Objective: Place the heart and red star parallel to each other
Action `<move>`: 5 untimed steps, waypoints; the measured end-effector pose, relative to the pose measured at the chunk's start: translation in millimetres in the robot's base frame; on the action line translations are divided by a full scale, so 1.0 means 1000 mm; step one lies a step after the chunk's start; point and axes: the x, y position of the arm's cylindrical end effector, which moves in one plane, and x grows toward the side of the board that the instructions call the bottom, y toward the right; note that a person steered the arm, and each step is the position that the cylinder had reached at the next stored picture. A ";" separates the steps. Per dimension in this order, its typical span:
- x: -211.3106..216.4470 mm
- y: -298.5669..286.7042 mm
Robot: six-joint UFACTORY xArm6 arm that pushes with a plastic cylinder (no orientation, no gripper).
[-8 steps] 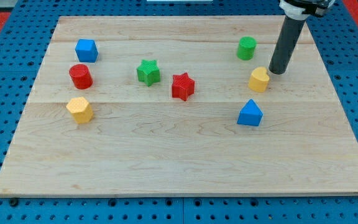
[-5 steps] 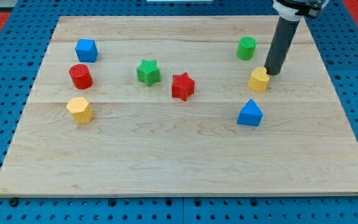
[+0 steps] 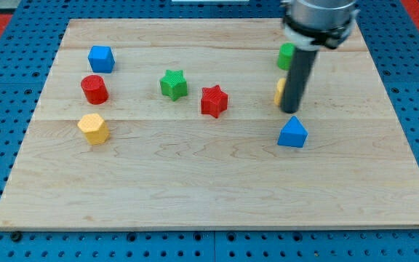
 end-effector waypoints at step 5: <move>-0.022 -0.143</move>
